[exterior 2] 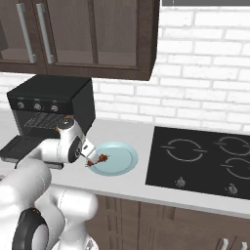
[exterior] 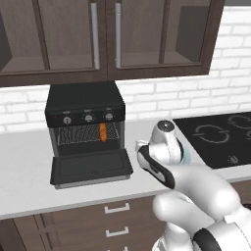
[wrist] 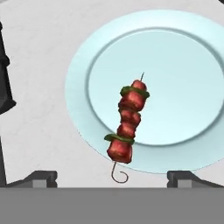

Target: Pick up the kebab skewer and baguette bread, and place them inside the toaster oven. Close the toaster oven door and start by setting the timer.

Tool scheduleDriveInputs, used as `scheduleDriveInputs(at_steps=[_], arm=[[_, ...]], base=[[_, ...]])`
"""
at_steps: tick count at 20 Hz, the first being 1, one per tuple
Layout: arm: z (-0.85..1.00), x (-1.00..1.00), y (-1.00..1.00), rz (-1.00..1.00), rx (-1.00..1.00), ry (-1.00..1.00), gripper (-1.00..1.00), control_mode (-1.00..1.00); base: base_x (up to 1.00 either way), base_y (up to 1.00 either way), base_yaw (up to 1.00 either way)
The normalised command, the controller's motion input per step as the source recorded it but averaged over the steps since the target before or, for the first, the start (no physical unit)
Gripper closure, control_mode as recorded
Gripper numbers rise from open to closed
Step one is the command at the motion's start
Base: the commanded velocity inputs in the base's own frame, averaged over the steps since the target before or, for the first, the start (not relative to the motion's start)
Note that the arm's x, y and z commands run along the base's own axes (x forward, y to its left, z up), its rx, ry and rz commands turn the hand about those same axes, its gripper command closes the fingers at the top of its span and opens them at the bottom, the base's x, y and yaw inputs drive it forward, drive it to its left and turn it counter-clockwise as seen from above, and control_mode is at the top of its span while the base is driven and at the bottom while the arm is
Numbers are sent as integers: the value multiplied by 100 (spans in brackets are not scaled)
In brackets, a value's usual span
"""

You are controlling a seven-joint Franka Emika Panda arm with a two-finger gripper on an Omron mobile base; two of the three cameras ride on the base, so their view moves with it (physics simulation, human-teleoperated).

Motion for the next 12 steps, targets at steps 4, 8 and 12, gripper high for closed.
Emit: scheduleDriveInputs(at_steps=[4,8,12], arm=[[-39,1,-12,0,0,1,-100,-100],[-49,0,-3,0,0,0,-100,-100],[-44,1,-1,0,0,0,-100,-100]], base=[[0,0,0],[0,0,0],[0,0,0]])
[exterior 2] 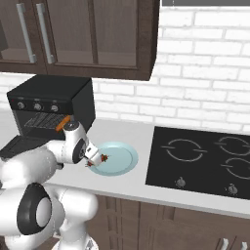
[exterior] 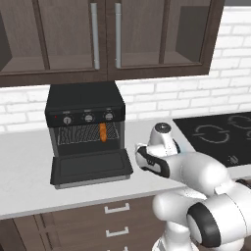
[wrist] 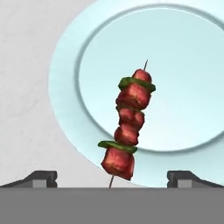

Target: Pick up the kebab skewer and baguette bread, and place them inside the toaster oven. Close the toaster oven door and start by setting the timer.

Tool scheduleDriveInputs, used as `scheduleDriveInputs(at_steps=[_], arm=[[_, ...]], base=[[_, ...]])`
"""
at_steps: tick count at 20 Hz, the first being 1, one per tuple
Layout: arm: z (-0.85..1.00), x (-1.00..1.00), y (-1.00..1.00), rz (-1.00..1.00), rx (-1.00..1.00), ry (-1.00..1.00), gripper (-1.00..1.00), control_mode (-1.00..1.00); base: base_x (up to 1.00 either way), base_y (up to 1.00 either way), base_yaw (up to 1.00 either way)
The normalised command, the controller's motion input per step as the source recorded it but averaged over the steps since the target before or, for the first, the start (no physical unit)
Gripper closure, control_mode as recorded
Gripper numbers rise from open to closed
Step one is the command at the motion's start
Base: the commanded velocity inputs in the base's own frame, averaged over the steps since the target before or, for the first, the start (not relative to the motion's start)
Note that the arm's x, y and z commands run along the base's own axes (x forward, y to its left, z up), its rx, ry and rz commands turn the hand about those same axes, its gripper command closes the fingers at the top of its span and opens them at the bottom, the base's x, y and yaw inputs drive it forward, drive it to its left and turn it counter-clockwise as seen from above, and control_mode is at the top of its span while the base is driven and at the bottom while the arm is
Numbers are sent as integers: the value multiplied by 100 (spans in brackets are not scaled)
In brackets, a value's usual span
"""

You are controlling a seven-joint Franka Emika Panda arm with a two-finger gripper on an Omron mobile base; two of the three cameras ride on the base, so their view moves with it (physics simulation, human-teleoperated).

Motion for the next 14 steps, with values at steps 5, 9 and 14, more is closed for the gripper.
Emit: scheduleDriveInputs(at_steps=[5,9,14], arm=[[-47,6,-3,0,0,0,-100,-100],[-42,0,-4,0,0,0,-100,-100],[-36,0,-1,0,-1,0,100,-100]], base=[[0,0,0],[0,0,0],[0,0,0]])
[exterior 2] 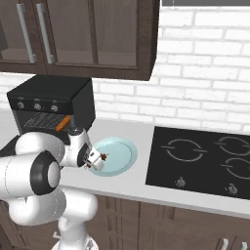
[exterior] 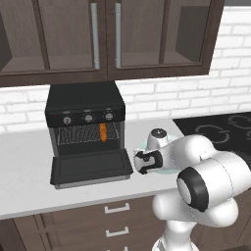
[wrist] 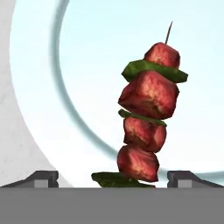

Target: Pick up the kebab skewer and baguette bread, and place them inside the toaster oven. Close the toaster oven door and start by setting the timer.

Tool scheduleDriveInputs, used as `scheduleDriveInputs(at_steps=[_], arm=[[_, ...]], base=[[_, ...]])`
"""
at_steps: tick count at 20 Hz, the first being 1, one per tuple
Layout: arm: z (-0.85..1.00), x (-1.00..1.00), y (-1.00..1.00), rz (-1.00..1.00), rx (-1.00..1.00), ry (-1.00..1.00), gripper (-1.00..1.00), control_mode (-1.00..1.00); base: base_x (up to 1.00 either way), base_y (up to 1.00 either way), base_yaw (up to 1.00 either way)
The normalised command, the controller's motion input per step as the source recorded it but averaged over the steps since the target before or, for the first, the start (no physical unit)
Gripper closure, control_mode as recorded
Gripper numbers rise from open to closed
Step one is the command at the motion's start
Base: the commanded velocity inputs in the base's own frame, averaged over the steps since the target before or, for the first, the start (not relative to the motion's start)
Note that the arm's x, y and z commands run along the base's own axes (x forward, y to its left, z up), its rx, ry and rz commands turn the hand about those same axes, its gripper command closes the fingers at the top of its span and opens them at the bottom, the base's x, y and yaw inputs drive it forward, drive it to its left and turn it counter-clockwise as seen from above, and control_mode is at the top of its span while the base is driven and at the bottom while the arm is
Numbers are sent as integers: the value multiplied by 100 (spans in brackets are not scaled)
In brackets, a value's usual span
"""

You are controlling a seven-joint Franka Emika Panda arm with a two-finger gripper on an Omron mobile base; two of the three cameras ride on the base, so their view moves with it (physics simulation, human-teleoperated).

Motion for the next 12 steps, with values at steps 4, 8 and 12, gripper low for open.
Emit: scheduleDriveInputs(at_steps=[4,8,12], arm=[[-14,0,0,0,-1,-1,100,-100],[0,1,0,0,0,-1,100,-100],[0,0,-1,-3,0,1,100,-100]], base=[[0,0,0],[0,0,0],[0,0,0]])
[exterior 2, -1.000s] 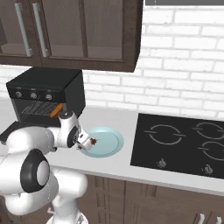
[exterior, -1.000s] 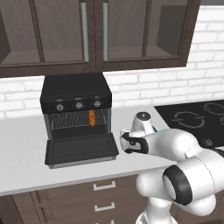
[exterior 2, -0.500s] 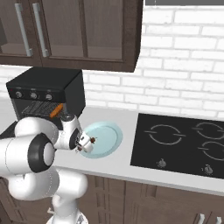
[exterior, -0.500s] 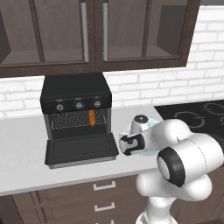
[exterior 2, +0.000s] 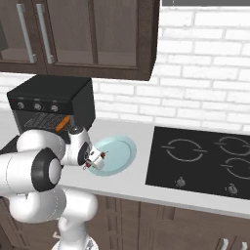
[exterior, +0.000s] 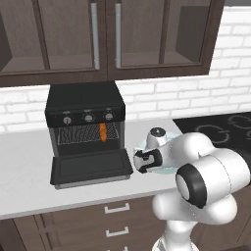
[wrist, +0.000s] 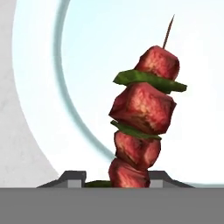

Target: Pick up the kebab skewer and baguette bread, and place them inside the toaster oven. Close the toaster oven door and start by setting the timer.

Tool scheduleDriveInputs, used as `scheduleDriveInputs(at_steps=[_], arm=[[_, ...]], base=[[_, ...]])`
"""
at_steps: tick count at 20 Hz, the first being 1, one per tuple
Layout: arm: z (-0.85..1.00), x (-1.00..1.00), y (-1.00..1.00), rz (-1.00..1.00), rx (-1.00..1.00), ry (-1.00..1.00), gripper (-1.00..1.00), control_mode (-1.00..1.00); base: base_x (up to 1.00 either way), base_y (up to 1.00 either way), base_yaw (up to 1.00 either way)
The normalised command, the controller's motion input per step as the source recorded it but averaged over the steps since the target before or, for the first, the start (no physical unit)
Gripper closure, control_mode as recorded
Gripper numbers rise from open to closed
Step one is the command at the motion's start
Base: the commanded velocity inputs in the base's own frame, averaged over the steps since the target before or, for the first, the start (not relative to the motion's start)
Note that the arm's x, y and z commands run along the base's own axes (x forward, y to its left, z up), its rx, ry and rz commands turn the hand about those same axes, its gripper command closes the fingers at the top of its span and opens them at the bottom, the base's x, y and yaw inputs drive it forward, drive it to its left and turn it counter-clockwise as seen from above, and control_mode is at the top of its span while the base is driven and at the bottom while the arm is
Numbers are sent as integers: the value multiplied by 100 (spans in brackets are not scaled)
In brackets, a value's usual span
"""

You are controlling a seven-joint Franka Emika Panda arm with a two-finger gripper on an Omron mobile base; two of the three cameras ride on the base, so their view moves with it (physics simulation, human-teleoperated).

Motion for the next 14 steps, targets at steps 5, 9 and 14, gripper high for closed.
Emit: scheduleDriveInputs(at_steps=[5,9,14], arm=[[64,0,-5,-4,0,2,100,-100],[98,0,1,0,0,3,100,-100],[84,-1,35,0,0,9,100,-100]], base=[[0,0,0],[0,0,0],[0,0,0]])
